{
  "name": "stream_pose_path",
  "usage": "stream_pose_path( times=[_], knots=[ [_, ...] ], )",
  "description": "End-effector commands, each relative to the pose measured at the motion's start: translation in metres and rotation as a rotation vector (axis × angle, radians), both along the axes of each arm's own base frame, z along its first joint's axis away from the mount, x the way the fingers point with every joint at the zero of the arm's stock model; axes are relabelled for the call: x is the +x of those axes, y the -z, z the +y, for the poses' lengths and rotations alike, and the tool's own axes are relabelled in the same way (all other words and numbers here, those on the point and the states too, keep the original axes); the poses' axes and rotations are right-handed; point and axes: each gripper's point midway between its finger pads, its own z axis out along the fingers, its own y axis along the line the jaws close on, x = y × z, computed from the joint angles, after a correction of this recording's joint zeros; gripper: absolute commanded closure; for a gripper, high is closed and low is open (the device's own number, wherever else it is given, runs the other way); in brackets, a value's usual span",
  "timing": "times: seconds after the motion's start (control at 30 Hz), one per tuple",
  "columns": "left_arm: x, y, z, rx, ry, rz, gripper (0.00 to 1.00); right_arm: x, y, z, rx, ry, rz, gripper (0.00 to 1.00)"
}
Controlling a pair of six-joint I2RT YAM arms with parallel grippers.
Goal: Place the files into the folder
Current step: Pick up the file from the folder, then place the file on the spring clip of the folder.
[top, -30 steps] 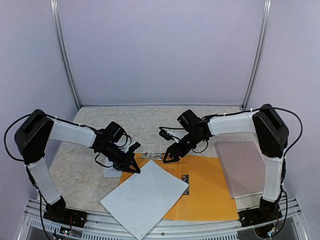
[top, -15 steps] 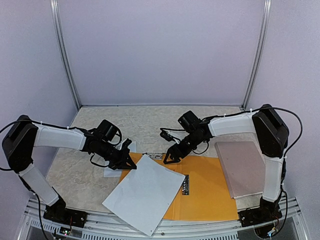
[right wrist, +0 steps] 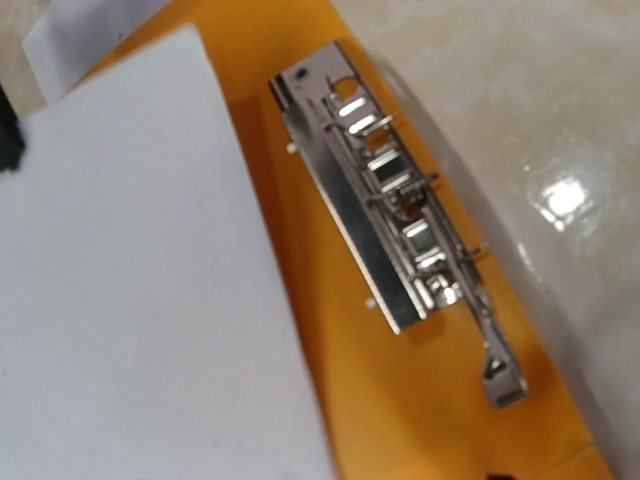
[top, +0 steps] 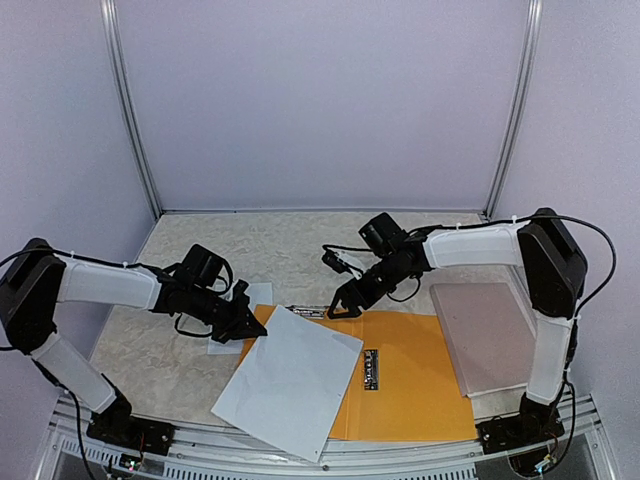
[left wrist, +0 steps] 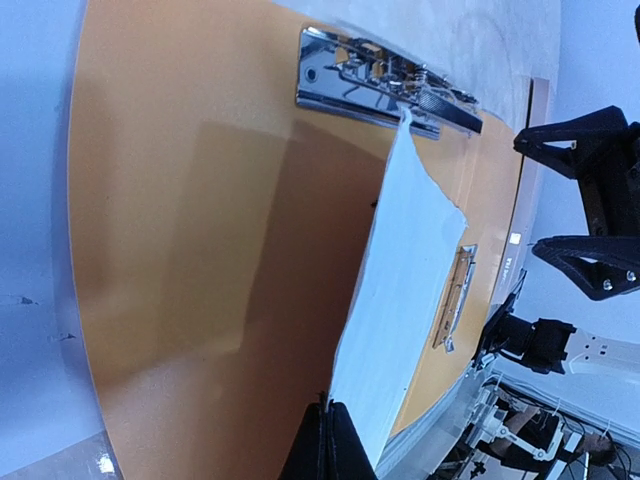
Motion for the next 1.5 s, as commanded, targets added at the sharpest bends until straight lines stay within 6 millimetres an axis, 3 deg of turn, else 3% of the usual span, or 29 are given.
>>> stream_pose_path(
  times=[0.0, 0.6, 1.03, 1.47],
  knots=[
    [0.010, -0.011, 0.006, -0.007, -0.093, -0.046, 1.00, 0.009, -0.015, -0.003, 0.015, 0.029, -0.039, 0.31],
    [0.010, -0.005, 0.023, 0.015, -0.247, -0.055, 1.00, 0.010, -0.010, -0.004, 0.008, 0.026, -0.036, 0.31],
    [0.017, 0.003, 0.012, 0.003, -0.253, -0.047, 1.00, 0.008, -0.009, -0.005, 0.007, 0.027, -0.030, 0.31],
    [0.016, 0.013, 0.021, 0.054, -0.278, -0.053, 1.00, 0.007, -0.006, -0.005, 0.009, 0.027, -0.024, 0.30]
  ],
)
